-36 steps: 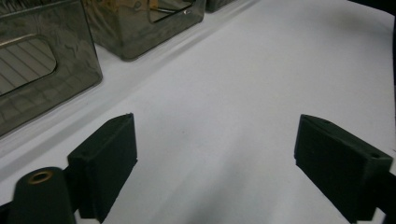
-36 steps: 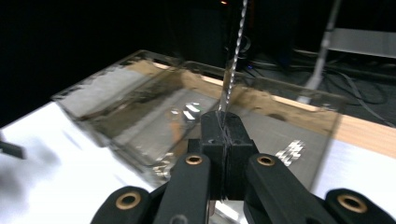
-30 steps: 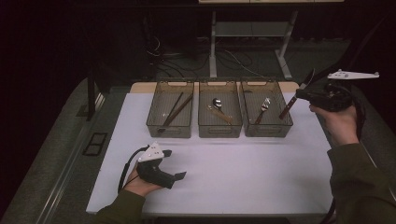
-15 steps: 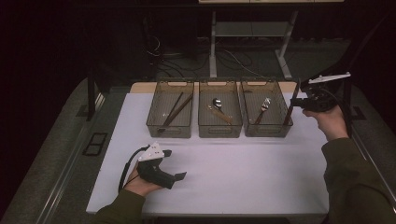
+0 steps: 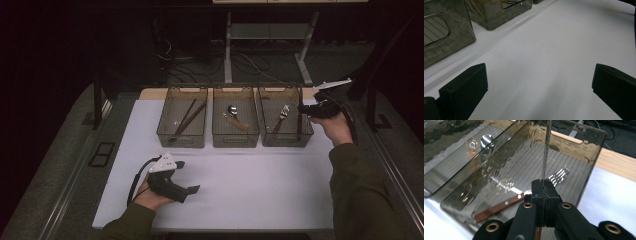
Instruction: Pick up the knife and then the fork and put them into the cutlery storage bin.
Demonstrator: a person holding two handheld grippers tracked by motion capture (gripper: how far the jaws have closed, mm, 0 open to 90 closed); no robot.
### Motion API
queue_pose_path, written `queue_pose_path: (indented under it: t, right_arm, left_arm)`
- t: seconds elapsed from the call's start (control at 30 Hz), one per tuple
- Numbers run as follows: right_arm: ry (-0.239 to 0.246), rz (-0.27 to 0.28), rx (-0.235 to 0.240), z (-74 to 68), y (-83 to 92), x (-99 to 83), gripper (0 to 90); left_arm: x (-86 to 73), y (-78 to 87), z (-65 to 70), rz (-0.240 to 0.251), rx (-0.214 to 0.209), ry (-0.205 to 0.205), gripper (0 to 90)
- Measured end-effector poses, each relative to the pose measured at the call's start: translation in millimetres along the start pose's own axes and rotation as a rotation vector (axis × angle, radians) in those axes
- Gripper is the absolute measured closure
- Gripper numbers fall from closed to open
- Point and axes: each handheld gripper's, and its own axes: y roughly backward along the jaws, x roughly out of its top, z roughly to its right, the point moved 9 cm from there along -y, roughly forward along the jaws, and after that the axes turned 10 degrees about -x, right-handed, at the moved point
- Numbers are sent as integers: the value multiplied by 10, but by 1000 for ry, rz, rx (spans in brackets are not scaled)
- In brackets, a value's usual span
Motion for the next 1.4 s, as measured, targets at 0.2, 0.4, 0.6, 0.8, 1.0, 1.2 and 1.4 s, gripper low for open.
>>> queue_pose_path:
  t: [0.2, 0.4, 0.6, 0.8, 1.0, 1.2, 1.4]
  right_arm:
    - [8, -26, 1, -105, -199, -25, 791]
    - [-40, 1, 46, -163, -195, -28, 590]
    - [-42, 65, 126, -259, 15, -21, 444]
    - [-40, 121, 203, -386, 245, -152, 291]
    - [-23, 160, 220, -507, 448, -354, 194]
    - [11, 182, 220, -620, 581, -576, 153]
    - [54, 171, 222, -784, 641, -817, 119]
  left_arm:
    - [-1, 0, 5, -2, -3, -2, 0]
    - [1, 4, 11, -1, -5, -3, 0]
    - [-14, 9, 14, -13, -11, -8, 0]
    - [-32, -11, 23, -27, -22, -6, 0]
    - [-43, -26, 29, -37, -25, -8, 0]
    - [-43, -33, 33, -41, -25, -14, 7]
    - [-39, -33, 29, -40, -22, -14, 28]
